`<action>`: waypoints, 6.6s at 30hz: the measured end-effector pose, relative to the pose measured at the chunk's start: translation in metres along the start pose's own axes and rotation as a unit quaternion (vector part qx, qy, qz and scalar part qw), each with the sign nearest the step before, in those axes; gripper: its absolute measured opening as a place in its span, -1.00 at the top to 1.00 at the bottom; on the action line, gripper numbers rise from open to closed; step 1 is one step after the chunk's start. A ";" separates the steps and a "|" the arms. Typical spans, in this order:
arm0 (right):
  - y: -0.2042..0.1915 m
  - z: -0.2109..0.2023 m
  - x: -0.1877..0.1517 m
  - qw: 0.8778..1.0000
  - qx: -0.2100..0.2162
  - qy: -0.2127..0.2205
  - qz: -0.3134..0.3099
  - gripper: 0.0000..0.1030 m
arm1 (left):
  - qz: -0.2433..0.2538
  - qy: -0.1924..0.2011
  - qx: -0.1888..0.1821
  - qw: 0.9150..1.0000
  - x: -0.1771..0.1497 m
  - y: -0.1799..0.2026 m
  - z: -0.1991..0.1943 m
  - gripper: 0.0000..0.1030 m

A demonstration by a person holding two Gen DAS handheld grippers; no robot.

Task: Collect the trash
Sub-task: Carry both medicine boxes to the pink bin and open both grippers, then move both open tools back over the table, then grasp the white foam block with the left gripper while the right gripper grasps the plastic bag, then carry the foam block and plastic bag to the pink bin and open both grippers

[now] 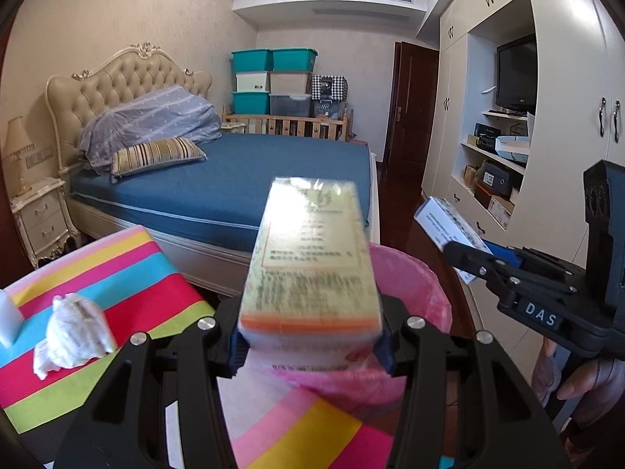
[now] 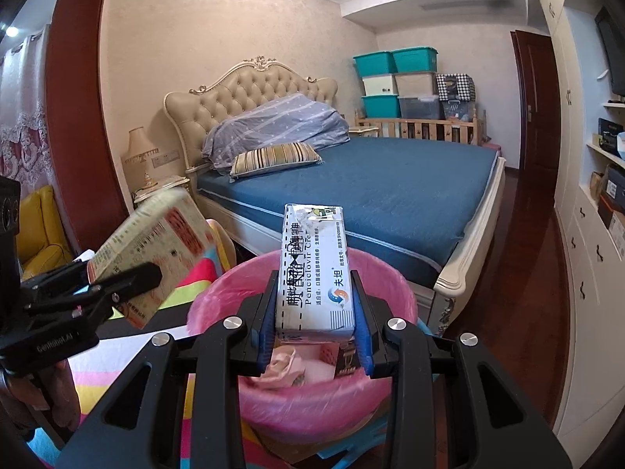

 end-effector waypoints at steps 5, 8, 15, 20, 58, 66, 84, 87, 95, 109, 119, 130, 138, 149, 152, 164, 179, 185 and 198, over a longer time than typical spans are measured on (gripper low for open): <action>0.006 0.026 0.011 1.000 0.015 -0.002 0.000 0.35 | -0.008 -0.002 -0.005 1.000 0.009 0.001 0.027 0.04; 0.011 0.044 0.016 1.000 0.017 -0.003 0.000 0.13 | -0.007 -0.009 0.008 1.000 0.008 -0.005 0.045 0.04; 0.011 0.049 0.015 1.000 0.026 -0.004 0.016 -0.25 | 0.004 0.005 0.023 1.000 0.001 -0.028 0.027 -0.36; 0.001 0.037 0.005 1.000 0.026 -0.008 0.009 -0.25 | 0.014 0.008 0.033 0.999 -0.006 -0.042 0.009 -0.49; -0.306 0.123 -0.068 0.975 0.140 -0.141 -0.101 -0.42 | -0.054 -0.084 0.254 0.962 -0.097 -0.319 -0.133 -0.91; -0.334 0.166 -0.063 0.975 0.137 -0.161 -0.071 -0.45 | -0.093 -0.089 0.255 0.958 -0.094 -0.361 -0.131 -0.91; -0.342 0.185 -0.069 0.972 0.122 -0.184 -0.083 0.36 | -0.095 -0.105 0.240 0.960 -0.073 -0.403 -0.080 -0.91; -0.344 0.185 -0.070 0.972 0.117 -0.183 -0.090 0.36 | -0.101 -0.125 0.237 0.958 -0.074 -0.410 -0.068 -0.89; -0.346 0.186 -0.072 0.972 0.115 -0.185 -0.090 0.36 | -0.076 -0.125 0.227 0.963 -0.074 -0.399 -0.070 -0.27; -0.346 0.187 -0.072 0.972 0.108 -0.187 -0.096 0.38 | -0.101 -0.079 0.257 0.958 -0.082 -0.353 -0.117 -0.27; -0.343 0.154 -0.074 0.974 0.121 -0.166 -0.099 0.38 | -0.139 -0.049 0.265 0.953 -0.094 -0.326 -0.155 -0.28; -0.340 0.070 -0.079 0.974 0.135 -0.117 -0.138 0.38 | -0.127 -0.024 0.252 0.959 -0.100 -0.280 -0.188 -0.28; -0.328 0.024 -0.090 0.977 0.138 -0.099 -0.132 0.38 | -0.120 -0.011 0.250 0.961 -0.104 -0.255 -0.215 -0.28; -0.312 -0.029 -0.097 0.975 0.139 -0.071 -0.156 0.38 | -0.115 0.004 0.242 0.964 -0.105 -0.230 -0.227 -0.28; -0.300 -0.041 -0.095 0.977 0.142 -0.067 -0.146 0.38 | -0.107 0.009 0.238 0.965 -0.103 -0.220 -0.228 -0.28; -0.244 -0.072 -0.081 0.984 0.120 -0.034 -0.128 0.38 | -0.073 0.023 0.195 0.978 -0.089 -0.169 -0.222 -0.29; -0.116 -0.089 -0.059 0.997 0.033 0.002 -0.075 0.37 | -0.016 0.004 0.081 0.997 -0.059 -0.083 -0.158 -0.29; -0.073 -0.088 -0.050 0.998 0.008 0.009 -0.061 0.37 | 0.005 0.009 0.046 0.999 -0.040 -0.051 -0.123 -0.29; 0.000 -0.033 -0.015 0.998 0.008 -0.008 -0.055 0.37 | 0.014 0.011 -0.013 1.000 -0.009 0.010 -0.032 -0.30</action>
Point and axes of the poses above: each gripper's, at about its wrist camera, not at the fingertips, and z roughly the way its jaws point, y to its right, x to its top, the point moved 6 cm from there along z, roughly the way its jaws point, and after that the axes turned 4 degrees about y, right-handed, at the moved point
